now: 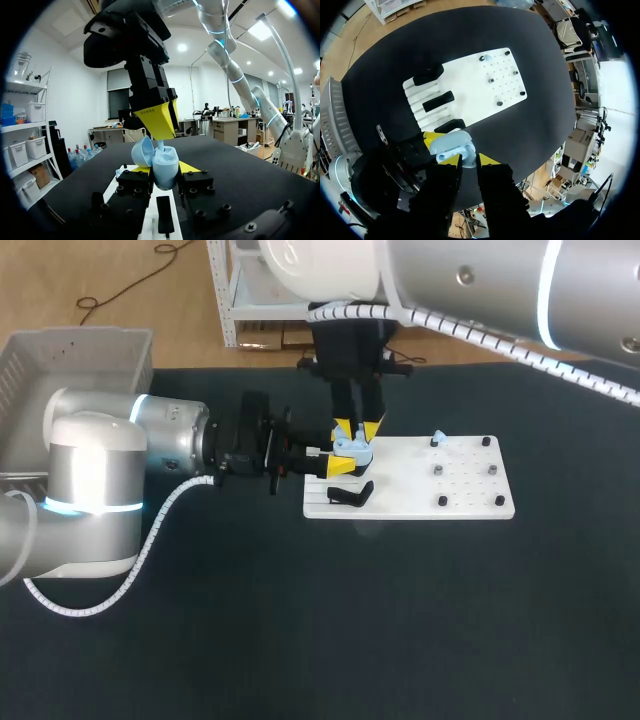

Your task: Pick up each earbud case from the left stands, insert the matching earbuds, close the lid, and place the case in the box.

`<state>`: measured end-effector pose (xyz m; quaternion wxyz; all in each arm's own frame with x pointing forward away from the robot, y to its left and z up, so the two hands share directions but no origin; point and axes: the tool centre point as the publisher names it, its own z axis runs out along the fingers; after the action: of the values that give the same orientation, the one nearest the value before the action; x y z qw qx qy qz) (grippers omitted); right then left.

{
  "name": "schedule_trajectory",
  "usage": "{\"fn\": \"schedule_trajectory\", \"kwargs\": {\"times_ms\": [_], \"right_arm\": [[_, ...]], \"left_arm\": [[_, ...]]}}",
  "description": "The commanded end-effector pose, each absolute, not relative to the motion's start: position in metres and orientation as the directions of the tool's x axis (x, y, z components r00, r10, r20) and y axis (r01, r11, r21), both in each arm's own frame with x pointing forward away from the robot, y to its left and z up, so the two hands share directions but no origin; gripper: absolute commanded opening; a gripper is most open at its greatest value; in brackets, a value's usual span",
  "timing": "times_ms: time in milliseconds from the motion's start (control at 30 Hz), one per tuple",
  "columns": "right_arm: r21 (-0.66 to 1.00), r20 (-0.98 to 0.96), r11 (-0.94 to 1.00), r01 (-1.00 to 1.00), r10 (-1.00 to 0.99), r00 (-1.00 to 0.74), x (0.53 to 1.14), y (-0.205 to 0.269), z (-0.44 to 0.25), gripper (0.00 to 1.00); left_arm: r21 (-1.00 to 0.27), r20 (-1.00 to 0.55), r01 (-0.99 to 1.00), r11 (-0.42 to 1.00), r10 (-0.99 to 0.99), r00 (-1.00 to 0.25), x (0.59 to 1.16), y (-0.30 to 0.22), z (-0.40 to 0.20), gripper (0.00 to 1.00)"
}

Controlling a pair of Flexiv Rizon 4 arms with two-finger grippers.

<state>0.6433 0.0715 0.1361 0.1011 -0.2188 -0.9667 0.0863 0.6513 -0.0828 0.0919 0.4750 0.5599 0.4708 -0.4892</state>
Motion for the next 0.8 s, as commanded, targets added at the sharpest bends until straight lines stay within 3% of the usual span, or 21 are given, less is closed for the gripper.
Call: {"fn": "schedule_trajectory", "kwargs": {"times_ms": [33,233,267,333,467,700,800], "right_arm": [[-0.213,0.162,0.887,0.410,0.446,-0.880,0.645,0.072,0.135,0.00],[-0.217,0.167,0.882,0.418,0.456,-0.874,0.645,0.072,0.131,0.02],[-0.217,0.169,0.881,0.420,0.457,-0.873,0.645,0.072,0.131,0.20],[-0.218,0.170,0.880,0.421,0.459,-0.872,0.645,0.072,0.131,0.42],[-0.210,0.173,0.881,0.423,0.459,-0.871,0.644,0.072,0.131,0.57],[-0.122,0.178,0.891,0.437,0.453,-0.873,0.635,0.068,0.147,0.57],[-0.054,0.178,0.884,0.464,0.466,-0.867,0.630,0.058,0.159,0.50]], "left_arm": [[0.074,-0.995,0.992,-0.099,0.062,0.081,0.649,-0.083,0.092,0.00],[0.074,-0.995,0.992,-0.099,0.062,0.081,0.649,-0.083,0.092,0.00],[0.074,-0.995,0.992,-0.099,0.062,0.081,0.649,-0.083,0.092,0.00],[0.074,-0.995,0.992,-0.099,0.062,0.081,0.649,-0.083,0.092,0.00],[0.074,-0.995,0.992,-0.099,0.062,0.081,0.649,-0.083,0.092,0.00],[0.074,-0.995,0.992,-0.099,0.062,0.081,0.649,-0.083,0.092,0.00],[0.074,-0.995,0.992,-0.099,0.062,0.081,0.649,-0.083,0.092,0.00]]}}
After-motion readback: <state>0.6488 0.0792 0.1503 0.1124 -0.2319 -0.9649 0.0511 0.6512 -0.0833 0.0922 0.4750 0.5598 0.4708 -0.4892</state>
